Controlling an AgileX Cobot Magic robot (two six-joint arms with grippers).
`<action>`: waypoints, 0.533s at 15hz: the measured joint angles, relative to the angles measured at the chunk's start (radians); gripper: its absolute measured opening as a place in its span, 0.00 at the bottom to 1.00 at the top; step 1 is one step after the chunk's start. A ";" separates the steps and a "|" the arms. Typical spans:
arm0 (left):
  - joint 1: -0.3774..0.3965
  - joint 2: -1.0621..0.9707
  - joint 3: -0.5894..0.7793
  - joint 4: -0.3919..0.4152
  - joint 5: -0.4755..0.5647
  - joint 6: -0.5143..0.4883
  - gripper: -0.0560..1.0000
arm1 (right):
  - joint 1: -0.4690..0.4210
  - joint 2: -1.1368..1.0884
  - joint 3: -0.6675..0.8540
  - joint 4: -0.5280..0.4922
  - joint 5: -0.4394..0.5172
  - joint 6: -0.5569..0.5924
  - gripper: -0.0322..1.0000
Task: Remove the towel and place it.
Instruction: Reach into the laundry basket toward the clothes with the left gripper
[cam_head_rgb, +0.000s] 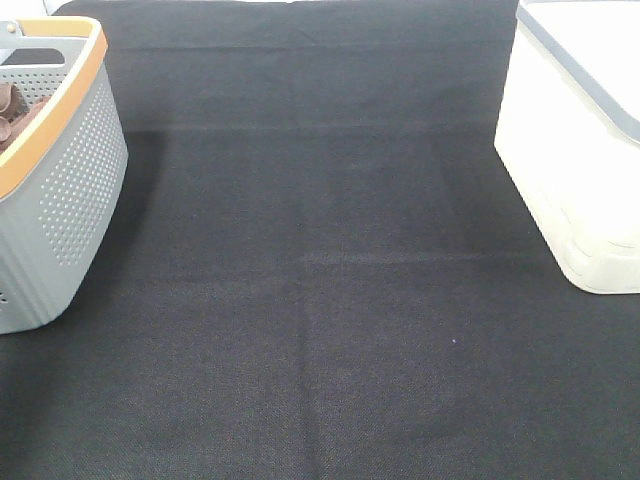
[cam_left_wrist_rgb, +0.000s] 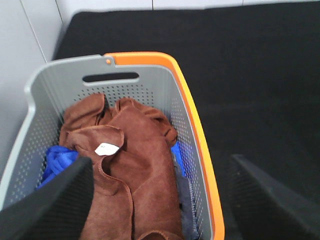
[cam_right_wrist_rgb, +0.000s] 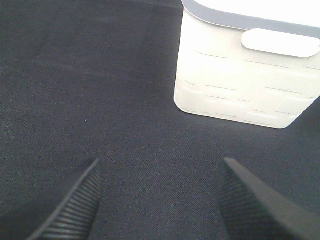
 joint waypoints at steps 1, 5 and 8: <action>0.000 0.097 -0.073 0.002 0.045 -0.010 0.72 | 0.000 0.000 0.000 0.000 0.000 0.000 0.64; 0.000 0.438 -0.373 0.118 0.231 -0.095 0.72 | 0.000 0.000 0.000 0.000 0.000 0.000 0.64; 0.000 0.598 -0.529 0.231 0.349 -0.167 0.72 | 0.000 0.000 0.000 0.000 0.000 0.000 0.64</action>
